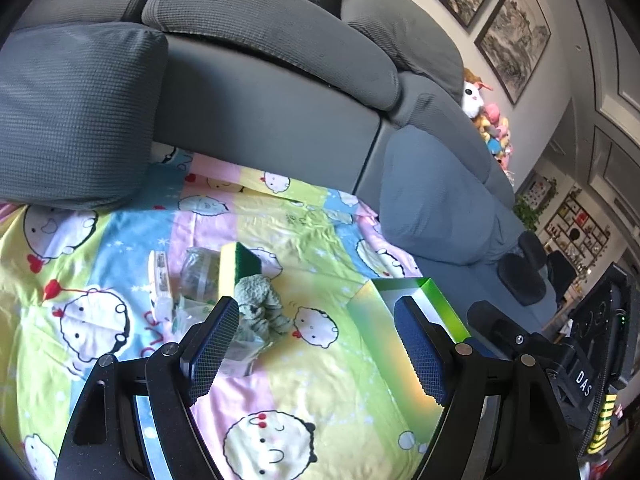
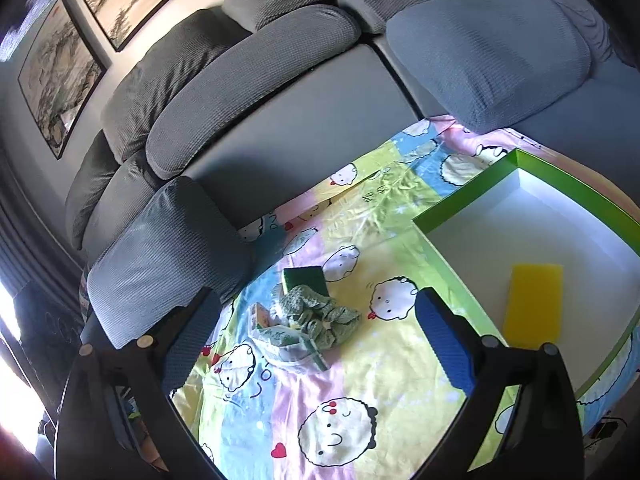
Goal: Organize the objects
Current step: 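Move the left tool back toward the plastic bag on the bed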
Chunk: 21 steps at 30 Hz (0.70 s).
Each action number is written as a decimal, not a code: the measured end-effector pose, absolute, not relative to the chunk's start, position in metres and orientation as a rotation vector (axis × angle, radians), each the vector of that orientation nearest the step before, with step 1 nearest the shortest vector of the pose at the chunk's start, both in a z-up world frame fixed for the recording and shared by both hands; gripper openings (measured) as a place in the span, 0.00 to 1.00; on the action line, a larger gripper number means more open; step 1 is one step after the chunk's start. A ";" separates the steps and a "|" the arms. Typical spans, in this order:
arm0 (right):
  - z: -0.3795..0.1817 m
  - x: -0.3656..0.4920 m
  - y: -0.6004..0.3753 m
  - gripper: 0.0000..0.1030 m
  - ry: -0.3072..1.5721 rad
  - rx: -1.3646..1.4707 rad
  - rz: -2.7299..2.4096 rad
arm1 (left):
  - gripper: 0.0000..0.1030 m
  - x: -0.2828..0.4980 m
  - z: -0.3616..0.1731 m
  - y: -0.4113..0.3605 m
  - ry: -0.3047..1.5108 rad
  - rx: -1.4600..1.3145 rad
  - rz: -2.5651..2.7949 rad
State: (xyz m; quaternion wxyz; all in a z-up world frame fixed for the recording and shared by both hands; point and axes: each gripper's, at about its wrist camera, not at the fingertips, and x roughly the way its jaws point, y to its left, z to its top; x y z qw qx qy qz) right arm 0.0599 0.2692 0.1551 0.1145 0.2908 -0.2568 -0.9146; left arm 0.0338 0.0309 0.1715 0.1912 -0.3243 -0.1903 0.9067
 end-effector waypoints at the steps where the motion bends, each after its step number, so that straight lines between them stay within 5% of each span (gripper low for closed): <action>1: 0.155 0.060 0.268 0.95 -0.748 0.852 -2.676 | 0.78 0.034 0.169 0.029 -0.542 -0.900 2.539; 21: 0.151 0.028 0.219 0.95 -0.608 0.958 -2.595 | 0.78 -0.003 0.111 0.014 -0.559 -1.053 2.491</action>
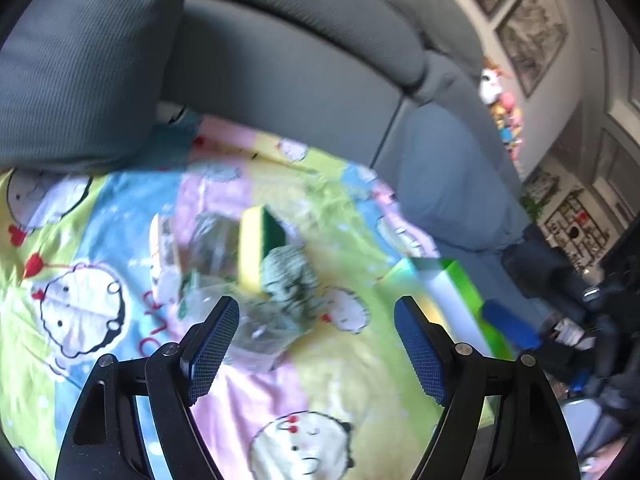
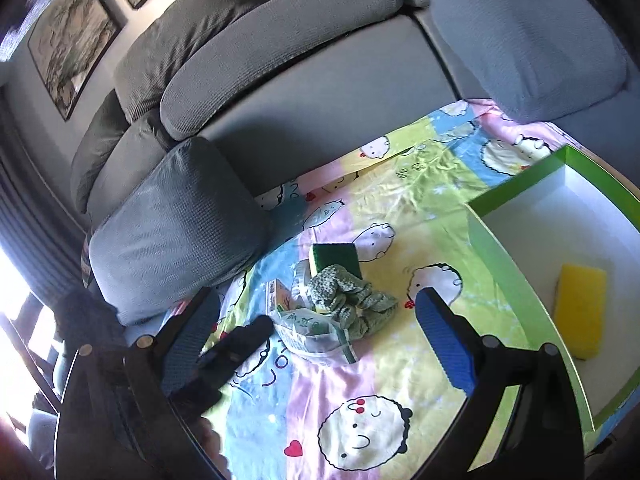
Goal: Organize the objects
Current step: 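Move the left tool back toward the plastic bag on the bed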
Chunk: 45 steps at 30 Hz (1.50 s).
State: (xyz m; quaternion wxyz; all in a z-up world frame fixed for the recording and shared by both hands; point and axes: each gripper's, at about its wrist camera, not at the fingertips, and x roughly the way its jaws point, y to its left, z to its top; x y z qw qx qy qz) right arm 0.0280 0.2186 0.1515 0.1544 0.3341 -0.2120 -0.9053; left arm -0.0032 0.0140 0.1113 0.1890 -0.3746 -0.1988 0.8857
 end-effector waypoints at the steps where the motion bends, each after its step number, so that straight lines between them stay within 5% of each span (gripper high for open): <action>1: 0.152 0.025 0.214 0.95 -0.592 0.967 -2.594 | 0.78 -0.007 0.108 0.012 -0.566 -1.084 2.505; 11: 0.165 -0.017 0.150 0.95 -0.376 1.000 -2.566 | 0.78 -0.019 0.095 -0.009 -0.599 -1.160 2.537; 23: 0.098 -0.033 0.170 0.95 -0.500 1.258 -2.528 | 0.78 -0.014 0.084 -0.019 -0.667 -1.247 2.561; 45: 0.067 -0.035 0.168 0.95 -0.507 1.371 -2.419 | 0.78 -0.005 0.056 -0.007 -0.635 -1.418 2.543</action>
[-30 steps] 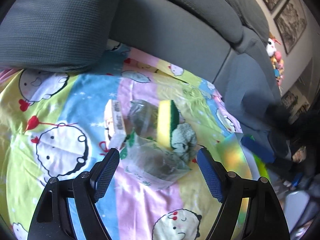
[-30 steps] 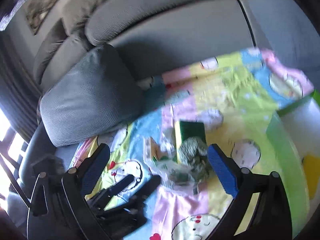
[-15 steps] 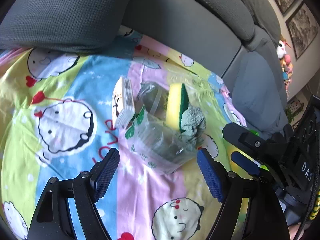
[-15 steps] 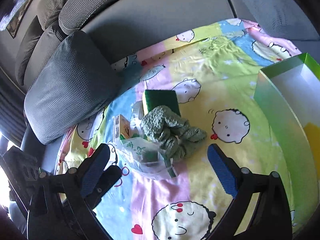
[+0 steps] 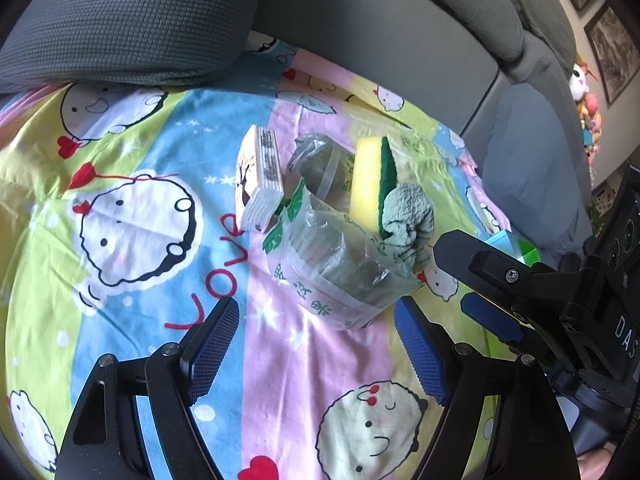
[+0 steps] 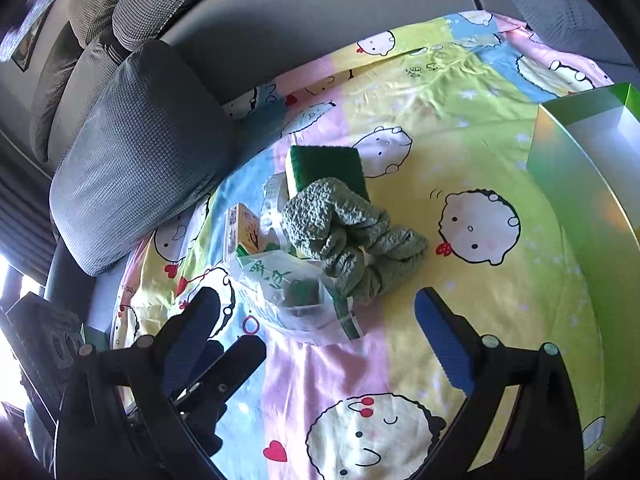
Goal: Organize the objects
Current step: 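Move the left tool back toward the plastic bag on the bed, then grasp the green-printed plastic bag with the left gripper and lift it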
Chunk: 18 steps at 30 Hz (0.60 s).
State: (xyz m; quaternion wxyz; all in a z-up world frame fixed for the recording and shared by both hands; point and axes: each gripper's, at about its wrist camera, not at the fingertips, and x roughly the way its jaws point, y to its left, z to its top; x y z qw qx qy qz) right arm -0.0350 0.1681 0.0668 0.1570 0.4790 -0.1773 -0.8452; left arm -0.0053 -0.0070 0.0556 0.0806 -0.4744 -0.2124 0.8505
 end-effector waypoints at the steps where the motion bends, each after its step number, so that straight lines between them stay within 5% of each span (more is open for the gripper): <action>1: 0.066 -0.035 0.168 0.95 -0.507 1.376 -2.419 | 0.78 -0.005 0.054 -0.006 -0.636 -1.425 2.542; 18: 0.060 -0.038 0.168 0.94 -0.498 1.410 -2.398 | 0.78 -0.003 0.044 -0.004 -0.684 -1.467 2.513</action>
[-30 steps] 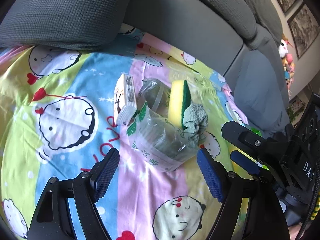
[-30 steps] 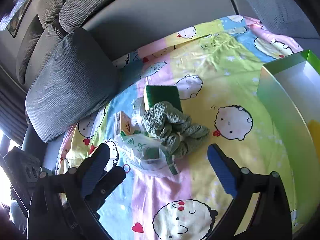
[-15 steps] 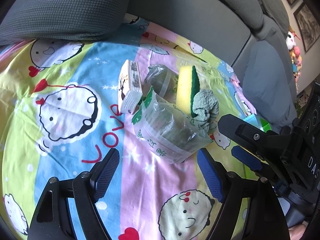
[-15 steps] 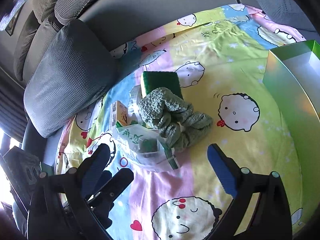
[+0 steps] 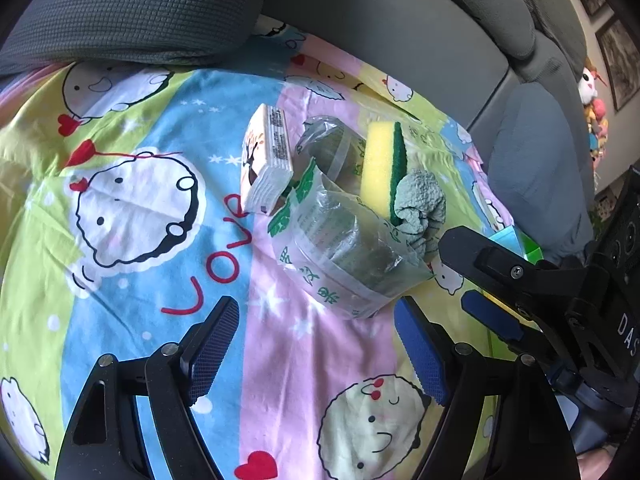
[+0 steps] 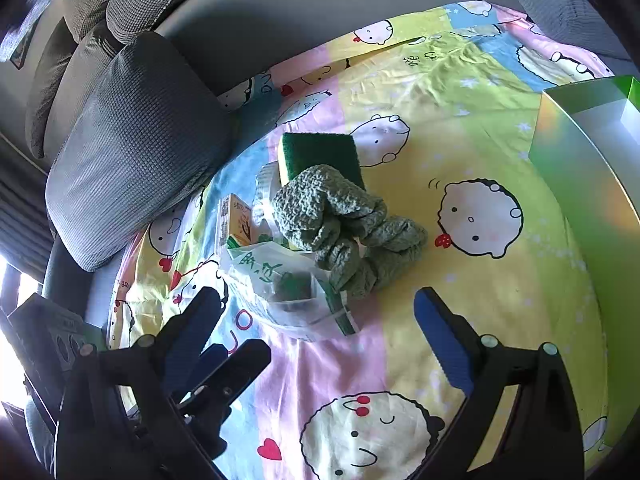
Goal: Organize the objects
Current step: 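Grasp the green-printed plastic bag with the left gripper and lift it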
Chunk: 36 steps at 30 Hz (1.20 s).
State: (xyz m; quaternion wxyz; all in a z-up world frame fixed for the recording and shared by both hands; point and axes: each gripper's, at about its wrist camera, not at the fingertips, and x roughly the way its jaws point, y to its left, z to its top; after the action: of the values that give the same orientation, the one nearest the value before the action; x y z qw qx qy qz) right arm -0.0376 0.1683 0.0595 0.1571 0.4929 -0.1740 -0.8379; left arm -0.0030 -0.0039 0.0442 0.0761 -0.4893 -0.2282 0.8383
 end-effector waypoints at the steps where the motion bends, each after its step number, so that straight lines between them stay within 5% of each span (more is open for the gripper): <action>1: 0.059 -0.038 0.169 0.94 -0.499 1.413 -2.397 | 0.78 -0.003 0.044 -0.004 -0.687 -1.469 2.509; 9: 0.046 -0.046 0.167 0.91 -0.525 1.461 -2.358 | 0.78 -0.009 0.040 -0.008 -0.742 -1.433 2.481; 15: 0.054 -0.058 0.154 0.78 -0.519 1.382 -2.325 | 0.78 -0.012 0.032 -0.011 -0.780 -1.477 2.450; 20: 0.047 -0.064 0.135 0.58 -0.426 1.420 -2.292 | 0.78 -0.005 0.036 -0.021 -0.771 -1.520 2.502; 36: 0.032 -0.039 0.094 0.59 -0.522 1.428 -1.943 | 0.78 0.026 0.042 -0.075 -0.982 -1.532 2.541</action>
State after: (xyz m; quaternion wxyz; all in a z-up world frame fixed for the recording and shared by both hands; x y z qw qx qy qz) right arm -0.0393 0.0941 0.0325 0.3307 0.5462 -0.1997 -0.7432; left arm 0.0261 -0.0746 0.0418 0.0079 -0.4901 -0.3143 0.8130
